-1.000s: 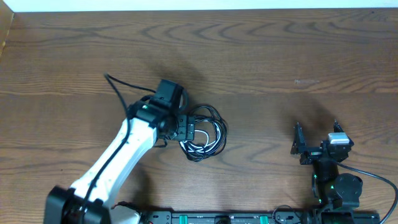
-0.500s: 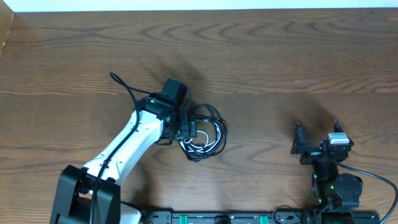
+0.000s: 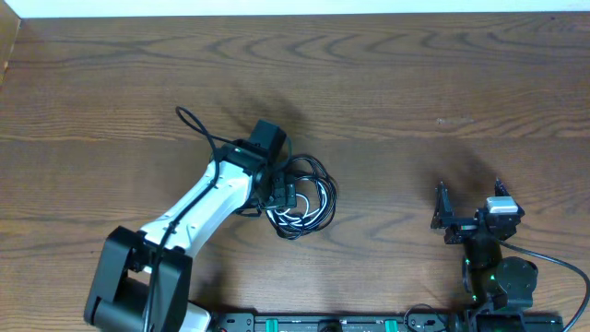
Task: Untangle cables
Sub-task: 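Reach the left gripper forward and grasp the tangled black-white cable bundle, then lift the bundle with the left gripper and pull it toward center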
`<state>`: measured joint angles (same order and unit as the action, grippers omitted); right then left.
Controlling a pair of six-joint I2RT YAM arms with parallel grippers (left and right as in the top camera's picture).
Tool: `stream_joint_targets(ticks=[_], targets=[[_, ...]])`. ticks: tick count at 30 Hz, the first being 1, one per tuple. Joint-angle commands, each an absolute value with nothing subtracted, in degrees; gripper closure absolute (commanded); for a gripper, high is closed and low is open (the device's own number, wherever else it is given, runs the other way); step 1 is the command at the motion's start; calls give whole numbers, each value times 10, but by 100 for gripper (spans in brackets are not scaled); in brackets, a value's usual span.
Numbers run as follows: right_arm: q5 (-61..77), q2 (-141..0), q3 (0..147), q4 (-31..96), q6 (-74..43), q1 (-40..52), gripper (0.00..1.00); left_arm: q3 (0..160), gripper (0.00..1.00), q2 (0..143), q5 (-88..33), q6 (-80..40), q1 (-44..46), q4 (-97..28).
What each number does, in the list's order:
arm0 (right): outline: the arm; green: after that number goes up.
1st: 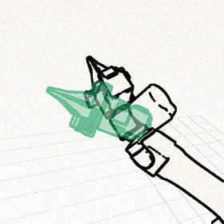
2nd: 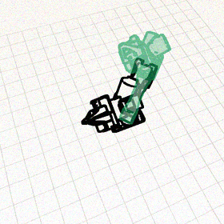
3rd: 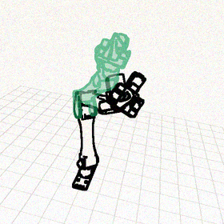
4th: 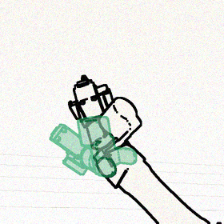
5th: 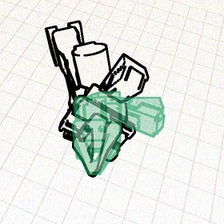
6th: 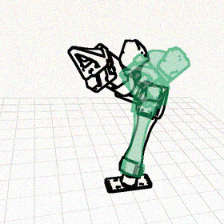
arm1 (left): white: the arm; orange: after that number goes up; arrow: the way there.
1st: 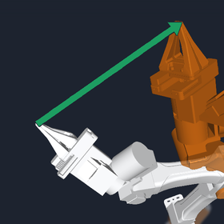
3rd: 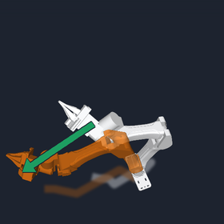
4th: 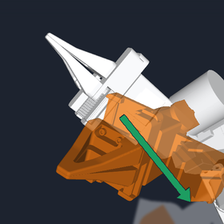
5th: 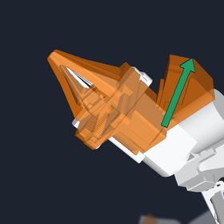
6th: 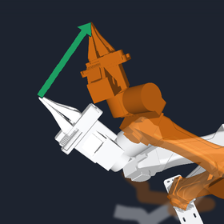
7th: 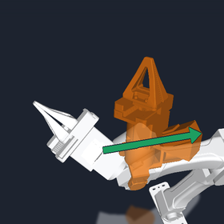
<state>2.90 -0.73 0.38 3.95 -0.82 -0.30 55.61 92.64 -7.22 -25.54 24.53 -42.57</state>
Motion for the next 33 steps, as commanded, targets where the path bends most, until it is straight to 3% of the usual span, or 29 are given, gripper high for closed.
stream_joint_targets(ticks=[1, 18, 20, 21, 22, 30, 33], targets=[[25, -7, 3, 42, -12, 1, 1, 548, 7, 954, -71, -265, 246, -421], [25, -7, 3, 42, -12, 1, 1, 547, 10, 1031, -71, -308, 252, -416], [25, -7, 3, 42, -12, 1, 1, 547, 37, 1031, -71, -308, 257, -410], [25, -7, 3, 42, -12, 1, 1, 547, 44, 1031, -71, -308, 259, -408], [25, -7, 3, 42, -12, 1, 1, 547, 56, 1031, -71, -308, 265, -404], [25, -7, 3, 42, -12, 1, 1, 547, 67, 1031, -71, -308, 289, -390], [25, -7, 3, 42, -12, 1, 1, 547, 81, 1031, -71, -310, 290, -382]])
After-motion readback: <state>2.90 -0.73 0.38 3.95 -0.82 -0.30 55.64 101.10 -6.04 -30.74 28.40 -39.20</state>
